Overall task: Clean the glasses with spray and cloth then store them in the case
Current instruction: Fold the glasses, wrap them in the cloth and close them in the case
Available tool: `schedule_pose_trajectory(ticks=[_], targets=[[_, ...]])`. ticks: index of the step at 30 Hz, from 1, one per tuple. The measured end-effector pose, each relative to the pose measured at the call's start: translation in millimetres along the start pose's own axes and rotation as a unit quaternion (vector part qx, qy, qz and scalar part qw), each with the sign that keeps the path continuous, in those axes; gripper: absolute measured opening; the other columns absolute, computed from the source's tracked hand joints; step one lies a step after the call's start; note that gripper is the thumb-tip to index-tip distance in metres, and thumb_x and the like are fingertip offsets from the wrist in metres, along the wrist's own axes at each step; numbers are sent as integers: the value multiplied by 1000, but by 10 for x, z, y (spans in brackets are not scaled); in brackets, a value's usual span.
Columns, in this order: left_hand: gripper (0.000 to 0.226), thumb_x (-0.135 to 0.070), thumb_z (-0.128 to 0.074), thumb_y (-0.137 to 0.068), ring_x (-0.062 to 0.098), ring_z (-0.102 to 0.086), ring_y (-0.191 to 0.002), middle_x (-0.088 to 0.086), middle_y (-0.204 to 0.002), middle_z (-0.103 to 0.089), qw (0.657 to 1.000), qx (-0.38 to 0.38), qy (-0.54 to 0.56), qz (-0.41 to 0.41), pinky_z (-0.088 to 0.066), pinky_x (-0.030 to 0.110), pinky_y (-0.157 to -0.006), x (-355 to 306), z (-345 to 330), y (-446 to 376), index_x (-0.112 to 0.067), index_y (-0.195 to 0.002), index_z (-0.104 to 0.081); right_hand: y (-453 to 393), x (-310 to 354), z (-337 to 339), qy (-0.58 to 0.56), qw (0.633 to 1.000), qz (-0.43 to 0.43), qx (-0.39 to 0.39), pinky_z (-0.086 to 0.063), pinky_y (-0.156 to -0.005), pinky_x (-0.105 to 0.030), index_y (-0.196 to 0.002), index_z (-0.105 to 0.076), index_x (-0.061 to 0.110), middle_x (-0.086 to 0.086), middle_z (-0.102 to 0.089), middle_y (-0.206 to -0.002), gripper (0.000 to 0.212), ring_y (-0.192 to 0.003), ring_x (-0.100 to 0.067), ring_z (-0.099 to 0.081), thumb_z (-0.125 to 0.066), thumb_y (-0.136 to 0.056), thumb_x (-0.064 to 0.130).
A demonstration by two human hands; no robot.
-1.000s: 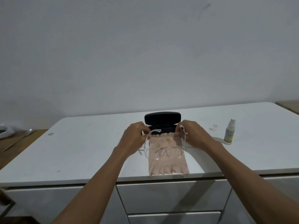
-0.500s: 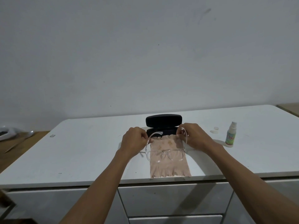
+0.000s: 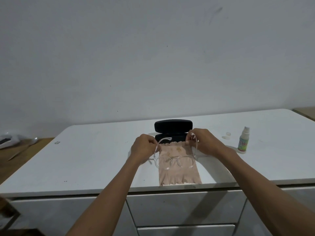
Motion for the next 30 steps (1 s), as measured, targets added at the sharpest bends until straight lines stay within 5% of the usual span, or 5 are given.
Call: schedule_pose_trajectory(ticks=[7,13,20,25,30], targets=[[18,4,-67,-75,17,-71,-71,0,-71,-74,996,-21,83,-38,-51,22,-61,-27,98,23,-12,-66,-70,-36,37,21,-12,1000,1,10,-48,-68,-27,-80,-69,14,10,-70,-77,11,-72,-15,-62,-67,-91,10],[19,13,-64,-83,-6,-62,-45,-5,-58,-65,994,-12,85,-64,-39,4,-47,-101,80,46,-3,-84,-75,-20,40,29,-29,999,-6,17,-43,-63,-7,-95,-75,10,20,-64,-75,9,-73,-1,-61,-75,-87,10],[27,-9,-72,-78,13,-62,-52,-7,-59,-67,993,-51,-28,-103,-53,32,-56,-67,93,-13,-36,-78,-68,-18,-1,20,-22,999,-14,20,-52,-75,-24,-91,-79,16,0,-75,-82,8,-84,-18,-70,-78,-84,12],[16,-22,-75,-82,6,-57,-52,-15,-67,-69,989,-44,-50,-129,-42,21,-55,-79,110,19,-38,-84,-77,-2,12,18,-28,999,-15,20,-54,-76,-32,-69,-74,30,-1,-77,-80,26,-82,-19,-70,-77,-83,8],[7,-32,-82,-79,-2,-55,-59,-16,-70,-65,985,-39,-59,-158,-39,23,-58,-187,127,39,-34,-85,-78,-15,36,-1,-39,999,-14,20,-49,-70,-28,-70,-73,27,0,-74,-79,21,-81,-21,-68,-78,-83,11]])
Point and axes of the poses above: each hand's wrist, its own y-axis away from the middle knuckle, its own z-axis out of the back of the hand, x = y × z, the point moved 10 cm from there along -y, towards the middle knuckle
